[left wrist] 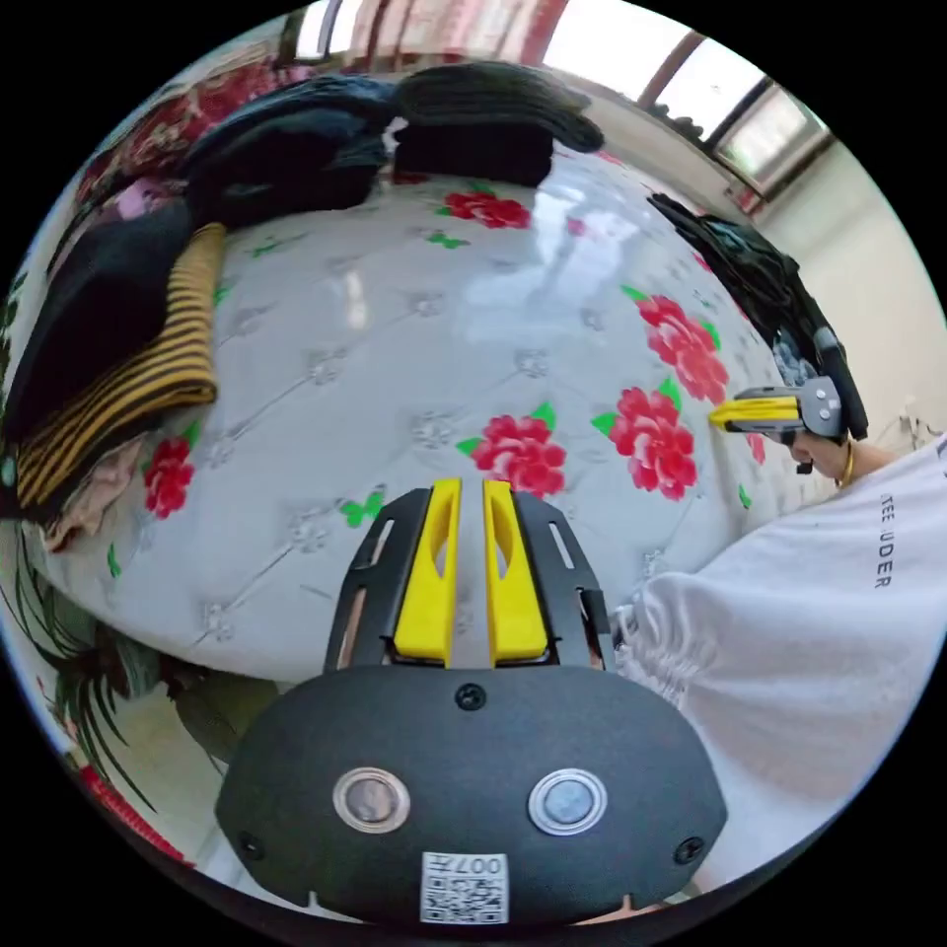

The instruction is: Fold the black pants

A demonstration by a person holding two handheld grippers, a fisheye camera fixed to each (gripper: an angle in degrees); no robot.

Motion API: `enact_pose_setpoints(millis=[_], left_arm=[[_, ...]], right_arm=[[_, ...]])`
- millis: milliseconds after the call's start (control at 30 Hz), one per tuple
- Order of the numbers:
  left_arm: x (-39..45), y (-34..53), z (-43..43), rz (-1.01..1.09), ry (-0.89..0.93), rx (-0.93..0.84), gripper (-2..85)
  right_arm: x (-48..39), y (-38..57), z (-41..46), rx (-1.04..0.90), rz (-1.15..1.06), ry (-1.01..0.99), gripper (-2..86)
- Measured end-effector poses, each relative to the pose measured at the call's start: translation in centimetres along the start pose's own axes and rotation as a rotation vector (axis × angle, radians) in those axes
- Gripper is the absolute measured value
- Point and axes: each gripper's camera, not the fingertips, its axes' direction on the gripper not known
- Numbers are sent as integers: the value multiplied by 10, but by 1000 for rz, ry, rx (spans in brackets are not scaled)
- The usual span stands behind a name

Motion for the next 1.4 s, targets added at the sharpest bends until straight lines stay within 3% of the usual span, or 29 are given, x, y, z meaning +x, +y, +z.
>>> enact_pose_setpoints(millis=[67,167,267,400,633,800,900,1167,1400], left_arm=[[55,-16,20,78,6,-25,46],[128,-32,53,127,20,-80,50],[185,-38,81,124,-5,-115,58],[235,-34,121,41,-64,-166,80],[264,-28,150,-20,-211,-152,59],[263,-20,160,-175,-243,-122,14],[267,-7,162,-296,-163,-100,-5],[313,28,161,-227,-82,-64,-9],[289,21,134,-134,6,15,1]], right_arm=[[8,-2,-8,45,40,-12,15],[50,-1,-29,112,84,-185,33],[125,26,-65,215,225,-271,53],[269,128,-140,385,479,-102,80],[550,324,-308,446,889,473,95],[680,356,-360,301,915,605,89],[733,362,-344,188,901,496,71],[696,383,-464,506,843,467,11],[539,341,-572,729,530,359,-1]])
